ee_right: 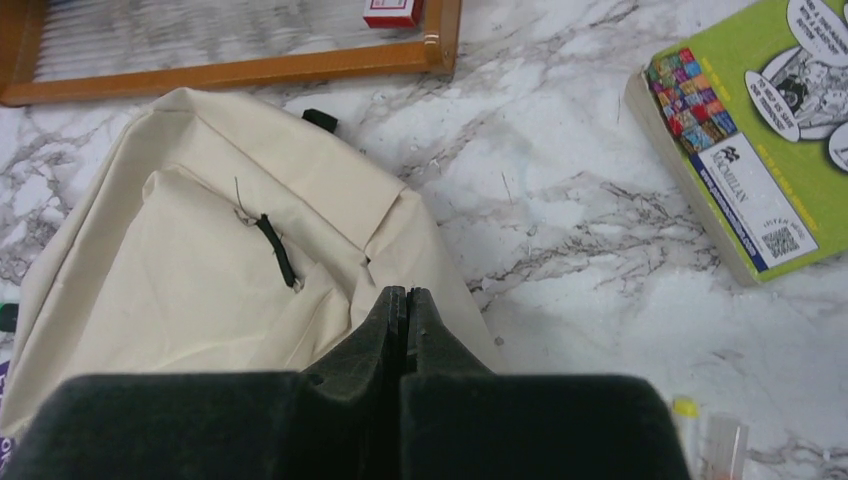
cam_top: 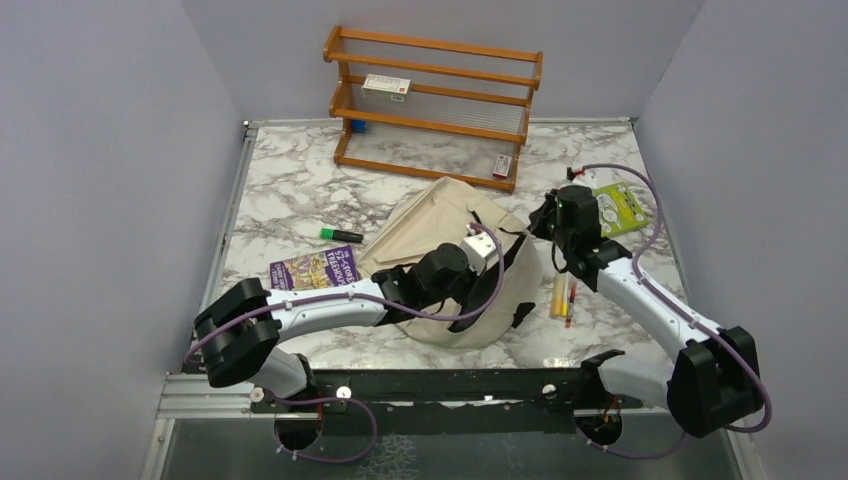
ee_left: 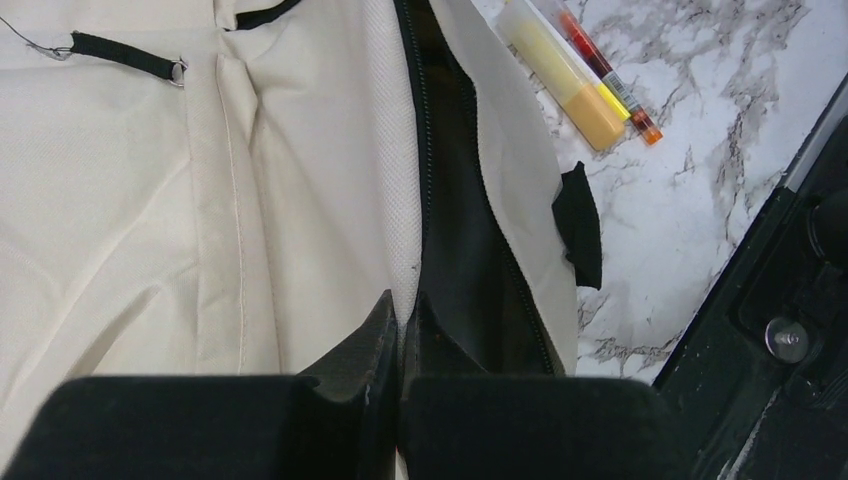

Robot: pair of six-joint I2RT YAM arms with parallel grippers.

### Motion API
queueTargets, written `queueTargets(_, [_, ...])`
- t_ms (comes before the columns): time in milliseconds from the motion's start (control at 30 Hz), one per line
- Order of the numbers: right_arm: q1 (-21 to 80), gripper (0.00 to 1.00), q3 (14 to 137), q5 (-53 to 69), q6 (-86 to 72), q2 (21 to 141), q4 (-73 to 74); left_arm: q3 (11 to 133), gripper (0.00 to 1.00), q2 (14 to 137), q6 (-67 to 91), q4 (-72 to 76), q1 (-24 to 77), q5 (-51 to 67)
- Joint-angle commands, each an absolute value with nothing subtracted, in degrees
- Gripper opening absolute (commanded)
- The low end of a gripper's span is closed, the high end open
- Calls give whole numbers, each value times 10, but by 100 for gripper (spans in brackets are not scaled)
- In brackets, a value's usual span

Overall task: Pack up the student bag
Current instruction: Unzip the student bag at the center of the board.

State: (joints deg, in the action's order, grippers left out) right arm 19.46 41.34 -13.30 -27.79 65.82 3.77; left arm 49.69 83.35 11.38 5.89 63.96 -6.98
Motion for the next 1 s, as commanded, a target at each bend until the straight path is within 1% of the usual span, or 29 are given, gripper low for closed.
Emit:
queueTargets(0, [185, 0, 455, -159, -219, 703, -50, 492, 0, 807, 126, 13, 641, -65])
queueTargets(200, [167, 0, 509, -105, -197, 790, -32, 516, 0, 794, 131, -18, 641, -79])
queueTargets(300, [159, 0, 518, -80, -201, 803, -15, 529, 0, 782, 155, -32, 640, -102])
queueTargets(567, [159, 0, 480, -6, -217, 743, -10, 630, 0, 771, 290, -122, 625, -133])
queueTargets(767, [159, 1, 455, 20, -244, 684, -1, 680, 0, 767, 421, -148, 571, -51])
queueTargets(967, [159, 1, 441, 44, -270, 659, 11, 706, 0, 768, 475, -152, 537, -12])
